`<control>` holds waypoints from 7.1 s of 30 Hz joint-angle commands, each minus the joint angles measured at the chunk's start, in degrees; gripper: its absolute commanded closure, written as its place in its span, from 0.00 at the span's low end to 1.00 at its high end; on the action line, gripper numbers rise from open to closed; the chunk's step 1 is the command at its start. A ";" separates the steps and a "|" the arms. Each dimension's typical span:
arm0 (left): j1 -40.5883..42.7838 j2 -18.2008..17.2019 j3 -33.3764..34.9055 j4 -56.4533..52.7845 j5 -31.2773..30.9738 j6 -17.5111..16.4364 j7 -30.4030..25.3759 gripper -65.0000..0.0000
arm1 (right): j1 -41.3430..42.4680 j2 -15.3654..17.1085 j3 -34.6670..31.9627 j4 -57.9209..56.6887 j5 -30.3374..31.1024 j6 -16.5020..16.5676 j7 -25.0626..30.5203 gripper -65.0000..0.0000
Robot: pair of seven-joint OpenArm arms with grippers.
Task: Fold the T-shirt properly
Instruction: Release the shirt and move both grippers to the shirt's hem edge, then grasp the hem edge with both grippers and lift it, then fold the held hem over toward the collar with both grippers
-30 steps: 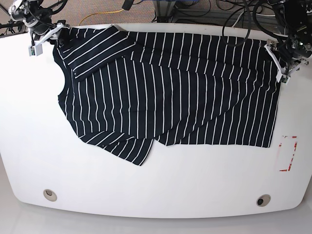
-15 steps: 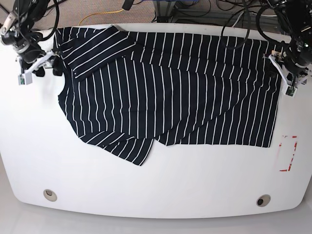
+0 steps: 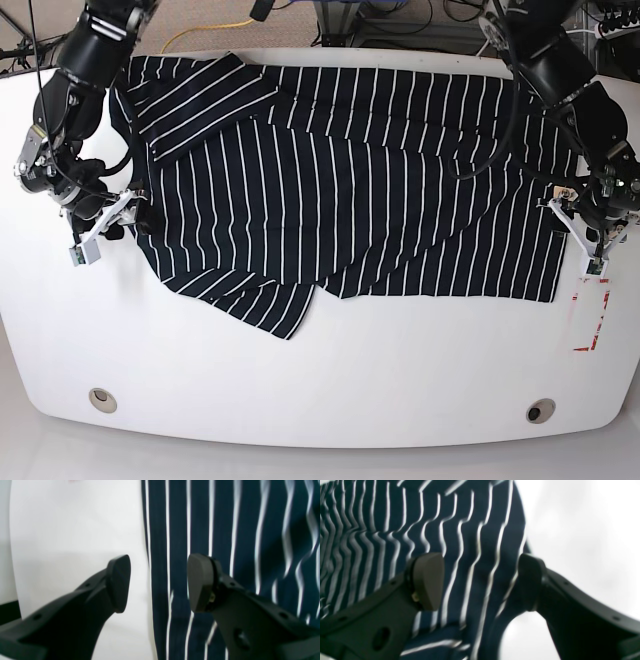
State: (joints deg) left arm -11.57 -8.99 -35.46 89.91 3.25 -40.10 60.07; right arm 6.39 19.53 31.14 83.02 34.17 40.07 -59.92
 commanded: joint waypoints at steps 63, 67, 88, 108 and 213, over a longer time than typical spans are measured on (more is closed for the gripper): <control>-23.55 -9.95 9.66 -59.62 -0.12 13.85 -41.04 0.31 | 23.80 -2.87 -15.53 -41.49 -25.78 -0.07 33.50 0.94; -23.55 -8.19 9.66 -59.45 -0.04 13.94 -41.13 0.50 | 23.89 -2.69 -15.53 -41.49 -25.78 -0.07 33.50 0.95; -19.15 -5.73 9.40 -35.27 -0.12 12.62 -32.34 0.94 | 20.64 -2.69 -15.53 -20.65 -25.87 -0.07 25.50 1.00; -4.47 -2.48 9.22 -1.43 -0.21 6.65 -18.80 0.94 | 6.40 -2.96 -12.28 11.61 -25.69 -0.07 11.26 1.00; 20.32 -6.08 -0.10 12.47 -14.19 6.65 -11.41 1.00 | -16.37 -7.35 -0.76 31.75 -25.69 -0.07 9.94 1.00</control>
State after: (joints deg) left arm 8.36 -13.91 -35.42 101.23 -10.41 -33.87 49.71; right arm -10.09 11.29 29.74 113.84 8.73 40.53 -51.11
